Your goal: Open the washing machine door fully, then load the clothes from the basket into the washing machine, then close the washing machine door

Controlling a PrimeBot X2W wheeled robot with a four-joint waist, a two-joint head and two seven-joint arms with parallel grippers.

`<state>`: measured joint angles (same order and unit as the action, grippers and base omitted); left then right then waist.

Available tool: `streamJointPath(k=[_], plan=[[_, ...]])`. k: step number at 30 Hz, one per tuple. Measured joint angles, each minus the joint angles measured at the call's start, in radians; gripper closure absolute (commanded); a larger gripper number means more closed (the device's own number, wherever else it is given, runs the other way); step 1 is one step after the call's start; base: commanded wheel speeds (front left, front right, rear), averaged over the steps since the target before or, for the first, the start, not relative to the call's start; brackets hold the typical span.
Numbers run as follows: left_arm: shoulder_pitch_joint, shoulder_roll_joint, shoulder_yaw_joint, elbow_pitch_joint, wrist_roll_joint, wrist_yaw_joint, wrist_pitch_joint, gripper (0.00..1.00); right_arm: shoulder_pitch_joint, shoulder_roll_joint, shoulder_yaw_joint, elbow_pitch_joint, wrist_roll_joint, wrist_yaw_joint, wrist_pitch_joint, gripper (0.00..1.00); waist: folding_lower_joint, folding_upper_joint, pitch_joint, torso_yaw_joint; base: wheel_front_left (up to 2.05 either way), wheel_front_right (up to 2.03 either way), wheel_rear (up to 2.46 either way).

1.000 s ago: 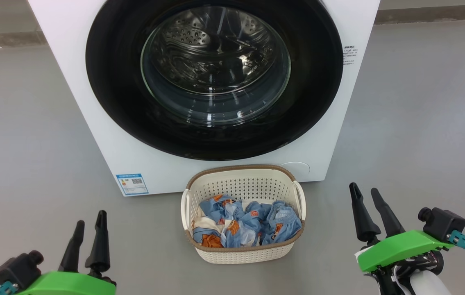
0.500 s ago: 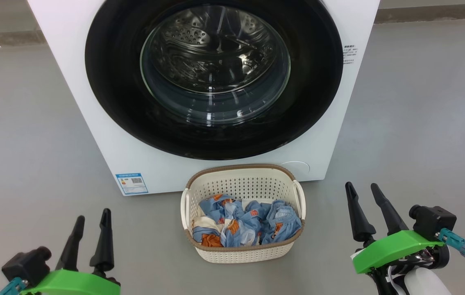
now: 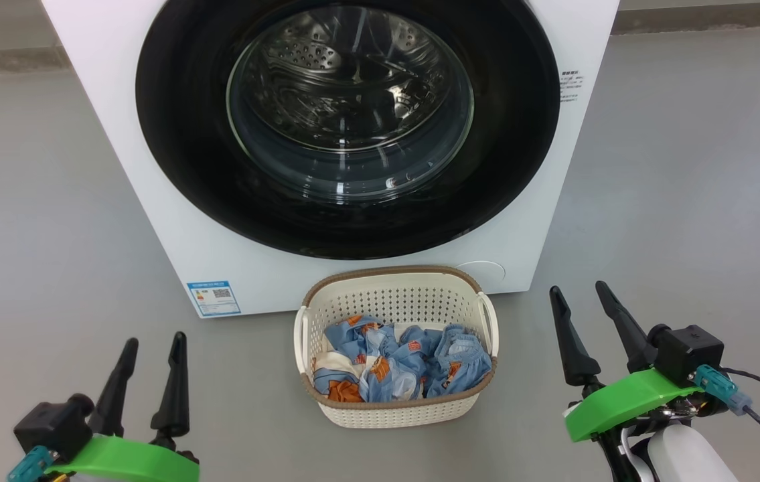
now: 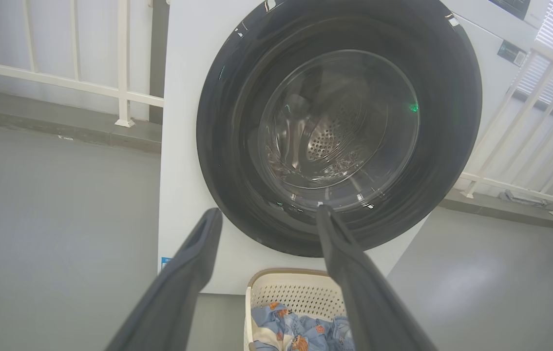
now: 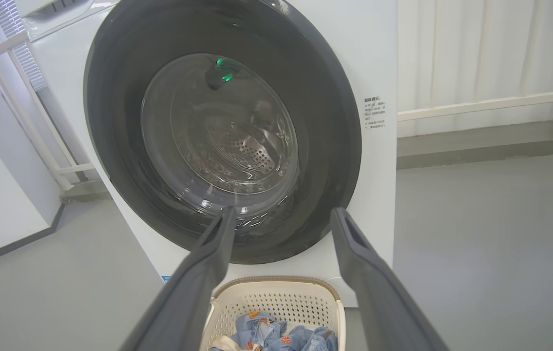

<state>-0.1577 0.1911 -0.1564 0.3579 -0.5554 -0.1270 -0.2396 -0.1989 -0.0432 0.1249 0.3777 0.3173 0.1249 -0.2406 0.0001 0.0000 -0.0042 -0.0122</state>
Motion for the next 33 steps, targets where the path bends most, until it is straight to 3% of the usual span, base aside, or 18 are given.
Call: streamJointPath(k=[33], plan=[[-0.007, 0.005, -0.006, -0.001, 0.028, 0.000, -0.009, 0.00, -0.017, -0.001, 0.012, 0.019, -0.029, 0.000, -0.009, 0.00, -0.0001, 0.0000, 0.001, -0.002, 0.00, 0.00, 0.00]])
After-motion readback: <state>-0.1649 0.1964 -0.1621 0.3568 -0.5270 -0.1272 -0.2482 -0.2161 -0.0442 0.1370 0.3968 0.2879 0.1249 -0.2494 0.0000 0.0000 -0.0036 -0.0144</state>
